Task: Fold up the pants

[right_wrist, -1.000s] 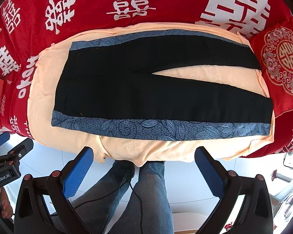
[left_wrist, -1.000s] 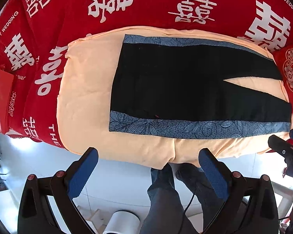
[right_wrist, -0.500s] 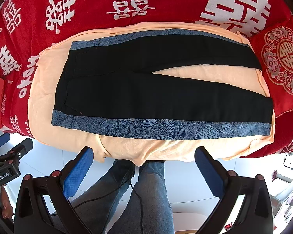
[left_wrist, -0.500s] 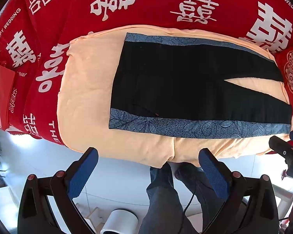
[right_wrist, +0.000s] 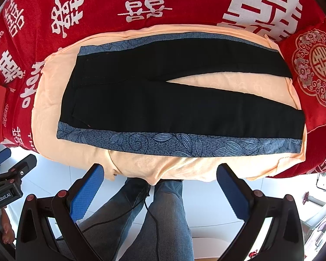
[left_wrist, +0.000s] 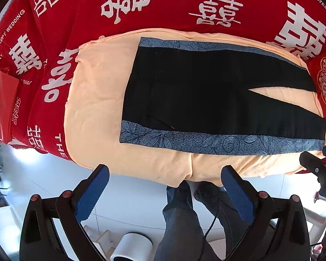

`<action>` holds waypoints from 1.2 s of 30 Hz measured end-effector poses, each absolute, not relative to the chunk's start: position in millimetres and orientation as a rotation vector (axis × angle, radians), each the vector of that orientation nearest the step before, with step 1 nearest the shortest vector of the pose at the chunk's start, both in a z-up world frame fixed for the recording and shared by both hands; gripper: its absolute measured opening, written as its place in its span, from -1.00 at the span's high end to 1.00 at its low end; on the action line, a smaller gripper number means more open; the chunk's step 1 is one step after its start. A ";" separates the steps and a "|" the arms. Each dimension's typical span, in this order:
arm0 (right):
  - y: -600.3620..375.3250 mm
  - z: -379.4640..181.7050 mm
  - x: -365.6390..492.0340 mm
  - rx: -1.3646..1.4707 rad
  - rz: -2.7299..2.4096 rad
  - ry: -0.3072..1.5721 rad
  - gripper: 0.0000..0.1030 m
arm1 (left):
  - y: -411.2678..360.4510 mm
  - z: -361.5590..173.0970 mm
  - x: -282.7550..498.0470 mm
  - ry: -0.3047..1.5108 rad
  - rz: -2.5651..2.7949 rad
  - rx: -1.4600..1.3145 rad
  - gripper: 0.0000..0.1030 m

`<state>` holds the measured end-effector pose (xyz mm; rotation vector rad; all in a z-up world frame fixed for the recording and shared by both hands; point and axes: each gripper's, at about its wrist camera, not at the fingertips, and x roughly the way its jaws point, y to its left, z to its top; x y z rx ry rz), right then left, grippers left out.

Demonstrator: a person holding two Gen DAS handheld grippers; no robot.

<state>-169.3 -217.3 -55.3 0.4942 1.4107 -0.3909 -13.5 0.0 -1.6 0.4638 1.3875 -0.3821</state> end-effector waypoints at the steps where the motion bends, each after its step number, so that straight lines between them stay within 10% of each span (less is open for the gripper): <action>1: -218.4 -55.3 -169.6 0.494 -0.388 1.411 -1.00 | 0.7 -1.4 -13.4 1.386 -0.382 0.465 -1.00; 36: -246.3 -79.4 -187.7 0.494 -0.350 1.462 -1.00 | -12.1 -7.2 -39.8 1.361 -0.307 0.503 -1.00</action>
